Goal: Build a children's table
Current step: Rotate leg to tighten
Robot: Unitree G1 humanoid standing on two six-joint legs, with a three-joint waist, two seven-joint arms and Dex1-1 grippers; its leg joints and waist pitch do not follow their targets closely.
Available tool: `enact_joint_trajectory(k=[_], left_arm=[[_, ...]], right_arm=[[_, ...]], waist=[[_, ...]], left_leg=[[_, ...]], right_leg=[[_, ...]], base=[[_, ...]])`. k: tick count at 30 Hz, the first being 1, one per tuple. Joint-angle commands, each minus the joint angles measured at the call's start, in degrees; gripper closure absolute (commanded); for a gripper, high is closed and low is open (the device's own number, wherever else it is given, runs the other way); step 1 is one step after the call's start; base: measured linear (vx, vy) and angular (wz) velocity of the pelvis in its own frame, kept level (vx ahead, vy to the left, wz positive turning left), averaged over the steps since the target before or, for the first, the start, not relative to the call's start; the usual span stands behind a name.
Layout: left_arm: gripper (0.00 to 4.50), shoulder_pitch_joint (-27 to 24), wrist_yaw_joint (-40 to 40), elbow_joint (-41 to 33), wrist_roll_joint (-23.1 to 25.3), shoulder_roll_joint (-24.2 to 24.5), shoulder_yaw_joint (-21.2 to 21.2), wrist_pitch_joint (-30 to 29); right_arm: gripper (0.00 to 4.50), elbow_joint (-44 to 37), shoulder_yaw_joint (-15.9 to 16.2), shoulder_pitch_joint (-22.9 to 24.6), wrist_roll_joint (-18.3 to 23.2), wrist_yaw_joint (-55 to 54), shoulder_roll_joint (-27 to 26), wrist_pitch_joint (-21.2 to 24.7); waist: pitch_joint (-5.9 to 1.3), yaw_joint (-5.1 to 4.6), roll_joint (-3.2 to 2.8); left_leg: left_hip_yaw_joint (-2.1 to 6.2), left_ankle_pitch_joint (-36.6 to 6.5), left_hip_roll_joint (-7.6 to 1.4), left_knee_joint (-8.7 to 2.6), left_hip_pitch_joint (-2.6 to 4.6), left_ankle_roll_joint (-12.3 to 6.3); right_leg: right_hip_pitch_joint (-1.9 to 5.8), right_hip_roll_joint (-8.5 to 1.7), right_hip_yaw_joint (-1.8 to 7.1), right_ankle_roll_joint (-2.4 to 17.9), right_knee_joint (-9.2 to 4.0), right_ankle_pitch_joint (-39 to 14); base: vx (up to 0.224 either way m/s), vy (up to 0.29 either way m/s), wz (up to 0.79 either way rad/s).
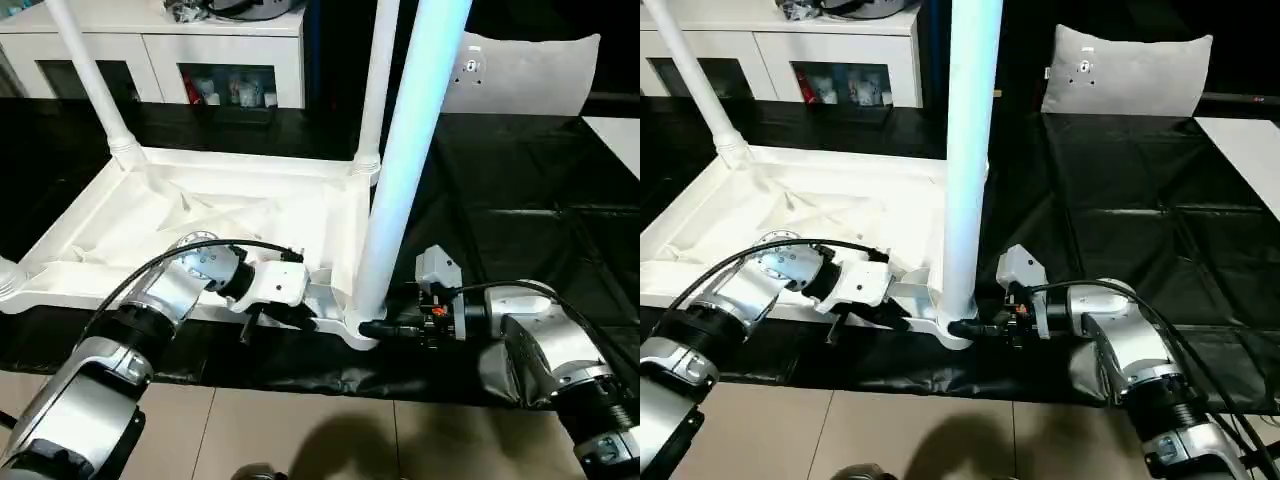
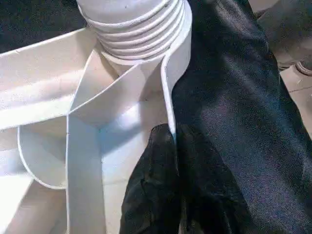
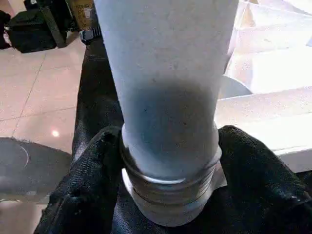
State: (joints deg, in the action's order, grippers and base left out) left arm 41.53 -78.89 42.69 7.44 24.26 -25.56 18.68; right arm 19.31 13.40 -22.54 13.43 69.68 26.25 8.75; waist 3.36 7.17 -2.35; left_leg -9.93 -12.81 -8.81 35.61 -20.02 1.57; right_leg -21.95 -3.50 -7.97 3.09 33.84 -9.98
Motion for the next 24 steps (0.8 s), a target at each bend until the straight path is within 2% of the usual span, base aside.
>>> enact_joint_trajectory(k=[1,2,4,6,7,8,9,10,11,12,13,14,15,16,17,18,20,21,22,24], left_arm=[[4.5,-0.6,-1.0,-0.4,0.0,-1.1,-0.6,-0.6],[4.5,-1.1,-0.1,-1.0,-0.9,-1.7,0.2,-2.3],[4.5,-1.3,0.5,-1.4,-1.3,-2.1,0.6,-3.3],[4.5,-1.7,4.6,-1.9,-1.4,-3.5,2.0,-6.3],[4.5,-2.0,10.1,-3.9,-2.4,-6.3,4.1,-14.4],[4.5,-2.0,10.9,-4.2,-2.6,-6.8,4.4,-15.7],[4.5,-2.1,11.9,-4.7,-3.0,-7.5,4.9,-17.6],[4.5,-2.2,13.0,-5.3,-3.3,-8.2,5.4,-19.5],[4.5,-2.1,14.2,-5.7,-3.5,-9.1,5.7,-21.0],[4.5,-1.8,16.6,-5.6,-2.9,-10.5,5.9,-22.4],[4.5,-1.8,16.9,-5.6,-2.9,-10.7,5.9,-22.5],[4.5,-1.6,18.3,-5.6,-2.5,-11.5,6.1,-23.3],[4.5,-1.3,21.3,-5.4,-2.2,-13.1,6.5,-25.2],[4.5,-0.6,25.7,-4.6,-1.7,-15.4,7.2,-27.1],[4.5,0.2,32.2,-4.0,-0.7,-18.8,8.3,-30.0],[4.5,0.3,33.2,-4.0,-0.6,-19.3,8.5,-30.5],[4.5,0.5,36.7,-4.1,-0.1,-21.1,9.1,-31.7],[4.5,0.5,39.4,-4.5,0.5,-22.6,9.3,-32.3],[4.5,0.6,40.9,-4.6,1.0,-23.3,9.3,-31.9],[4.5,0.4,42.0,-5.2,1.9,-23.4,8.7,-31.5]], right_arm=[[1.76,-1.4,0.1,0.9,1.1,0.3,-0.4,2.3],[1.76,-2.4,-0.3,1.6,1.6,-1.0,-0.8,3.9],[1.77,-2.9,-0.6,2.0,2.0,-1.9,-1.1,4.9],[1.77,-4.0,-1.8,2.9,2.1,-6.7,-3.1,7.0],[1.78,-3.7,-3.4,2.9,0.3,-16.2,-7.1,9.6],[1.78,-3.5,-3.6,2.8,0.0,-17.6,-7.7,9.9],[1.78,-3.3,-4.0,2.7,-0.4,-19.6,-8.6,10.4],[1.78,-3.0,-4.3,2.6,-0.8,-21.7,-9.5,10.9],[1.78,-2.3,-5.1,2.1,-1.1,-24.5,-11.1,11.3],[1.78,-1.2,-6.2,1.2,-1.3,-28.4,-13.2,11.9],[1.78,-1.1,-6.3,1.1,-1.4,-28.9,-13.5,11.9],[1.78,-0.4,-7.0,0.5,-1.5,-31.2,-14.7,12.3],[1.78,1.1,-8.4,-0.6,-1.8,-35.9,-16.9,12.5],[1.78,3.3,-10.1,-2.2,-1.9,-41.1,-19.3,12.4],[1.78,5.9,-12.6,-4.1,-2.4,-48.6,-22.4,12.6],[1.79,6.2,-12.9,-4.4,-2.5,-49.6,-22.8,12.6],[1.79,7.6,-13.3,-5.2,-3.8,-52.6,-23.5,11.9],[1.79,8.3,-13.4,-5.5,-4.9,-54.6,-23.8,10.9],[1.79,8.7,-13.9,-5.5,-4.7,-54.9,-24.2,10.1],[1.26,8.3,-14.7,-5.1,-4.7,-55.3,-24.6,9.2]], waist=[[-3.58,-0.28,-0.19],[-3.56,-0.24,-0.34],[-3.54,-0.24,-0.25],[-3.5,-0.29,-0.4],[-3.27,-0.57,-0.33],[-3.14,-0.79,-0.34],[-2.94,-1.39,-0.36],[-3.02,-1.48,-0.34],[-3.12,-2.17,-0.22],[-3.09,-2.49,-0.38],[-3.2,-3.17,-0.5],[-3.49,-3.37,-0.56],[-3.56,-4.02,-0.53],[-3.51,-4.61,-0.62],[-3.52,-5.01,-0.57],[-3.52,-5.09,-0.57],[-3.63,-4.88,-0.47],[-4.02,-4.75,-0.41],[-4.09,-4.8,-0.43],[-4.23,-4.67,-0.38]], left_leg=[[2.37,-10.6,-5.8,-4.92,0.32,-2.62],[2.41,-10.5,-5.8,-4.92,0.32,-2.59],[2.43,-10.7,-5.83,-4.98,0.38,-2.58],[2.42,-10.7,-5.84,-5.02,0.33,-2.45],[2.43,-12.2,-5.75,-5.15,0.63,-1.59],[2.46,-12.5,-5.74,-5.24,0.66,-1.04],[2.65,-14.3,-5.3,-5.14,0.85,-0.15],[2.68,-14.5,-5.0,-5.05,0.97,-0.12],[2.8,-13.9,-5.03,-5.21,0.59,-0.59],[2.92,-13.7,-5.2,-5.33,0.37,-0.65],[3.21,-13.8,-5.37,-5.47,-0.12,-0.77],[3.27,-13.5,-5.55,-5.5,0.05,-0.76],[3.22,-12.5,-5.58,-5.4,-0.06,-0.98],[3.0,-12.5,-5.53,-5.32,0.02,-0.92],[2.79,-12.6,-5.13,-5.06,0.26,-0.72],[2.69,-12.1,-4.94,-4.91,0.27,-0.74],[2.52,-9.4,-4.61,-4.78,-0.29,-2.3],[2.56,-6.1,-4.97,-4.73,-0.49,-3.32],[2.55,-5.4,-5.03,-4.73,-0.58,-3.71],[2.4,-4.1,-5.0,-4.58,-0.63,-4.92]], right_leg=[[2.89,-7.32,4.76,6.3,-5.19,-20.1],[2.86,-7.36,4.79,6.3,-5.19,-20.3],[2.82,-7.35,4.78,6.2,-5.27,-20.8],[2.76,-7.36,4.84,6.0,-5.32,-21.3],[2.63,-7.45,4.71,5.4,-5.72,-24.3],[2.53,-7.42,4.72,5.5,-5.75,-25.1],[2.41,-7.39,4.19,4.4,-6.43,-29.3],[2.49,-7.54,4.02,3.6,-6.81,-30.7],[2.77,-7.42,3.98,2.5,-6.89,-30.4],[2.79,-7.4,3.95,2.7,-6.75,-29.4],[3.16,-7.4,3.64,2.7,-6.62,-27.7],[3.19,-7.44,3.72,3.0,-6.54,-26.2],[3.05,-7.47,3.94,4.3,-6.18,-22.2],[2.71,-7.44,4.13,5.9,-5.95,-20.6],[2.65,-7.42,3.98,6.4,-6.26,-22.0],[2.64,-7.42,3.97,6.5,-6.36,-22.3],[3.17,-7.36,3.91,5.5,-6.43,-21.5],[3.24,-7.25,4.03,6.2,-5.68,-16.6],[3.21,-7.14,4.03,6.6,-5.46,-14.8],[3.35,-7.28,4.13,7.6,-5.16,-11.4]], base=[[0.0,0.0,0.0],[0.0,0.0,0.0],[0.0,0.0,0.0],[0.0,0.0,0.0],[0.0,0.0,0.0],[0.0,0.0,0.0],[0.0,0.0,0.0],[0.0,0.0,0.0],[0.0,0.0,0.0],[0.0,0.0,0.0],[0.0,0.0,0.0],[0.0,0.0,0.0],[0.0,0.0,0.0],[0.0,0.0,0.0],[0.0,0.0,0.0],[0.0,0.0,0.0],[0.0,0.0,0.0],[0.0,0.0,0.0],[0.0,0.0,0.0],[0.0,0.0,0.0]])
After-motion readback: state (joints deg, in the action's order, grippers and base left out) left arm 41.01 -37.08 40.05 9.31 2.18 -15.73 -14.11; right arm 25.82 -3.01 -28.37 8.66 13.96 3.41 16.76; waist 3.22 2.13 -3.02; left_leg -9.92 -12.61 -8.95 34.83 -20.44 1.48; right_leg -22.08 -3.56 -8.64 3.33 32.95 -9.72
